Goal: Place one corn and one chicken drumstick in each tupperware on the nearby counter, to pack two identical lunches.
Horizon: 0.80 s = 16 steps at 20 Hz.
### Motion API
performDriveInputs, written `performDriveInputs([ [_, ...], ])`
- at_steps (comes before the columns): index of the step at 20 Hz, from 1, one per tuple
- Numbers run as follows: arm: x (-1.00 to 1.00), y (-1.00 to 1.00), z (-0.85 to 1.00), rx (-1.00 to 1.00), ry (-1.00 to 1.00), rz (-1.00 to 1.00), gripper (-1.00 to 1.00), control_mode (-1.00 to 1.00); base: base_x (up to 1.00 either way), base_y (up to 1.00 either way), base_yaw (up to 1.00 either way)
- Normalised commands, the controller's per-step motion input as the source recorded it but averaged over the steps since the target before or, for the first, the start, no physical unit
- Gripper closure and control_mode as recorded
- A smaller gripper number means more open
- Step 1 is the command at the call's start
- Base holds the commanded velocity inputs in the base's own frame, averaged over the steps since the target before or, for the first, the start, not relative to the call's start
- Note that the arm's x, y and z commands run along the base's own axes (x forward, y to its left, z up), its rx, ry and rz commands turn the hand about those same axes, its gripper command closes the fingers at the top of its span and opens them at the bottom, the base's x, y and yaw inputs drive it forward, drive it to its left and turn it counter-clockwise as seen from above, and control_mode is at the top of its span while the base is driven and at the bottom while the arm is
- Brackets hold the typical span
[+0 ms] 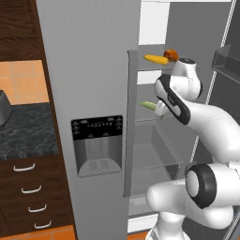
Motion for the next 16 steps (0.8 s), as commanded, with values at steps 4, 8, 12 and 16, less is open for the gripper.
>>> performDriveInputs([
  [4,0.13,-0.22,-0.52,-0.08,-0.25,0.10,-1.00,-1.00,0.00,0.00,0.00],
  [8,0.25,-0.06,-0.27,-0.02,-0.35,0.00,-1.00,-1.00,0.00,0.00,0.00],
  [12,0.26,0.00,-0.06,0.00,-0.30,0.00,-1.00,-1.00,0.00,0.00,0.00],
  [16,0.50,-0.05,0.06,0.00,-0.16,0.00,-1.00,-1.00,0.00,0.00,0.00],
])
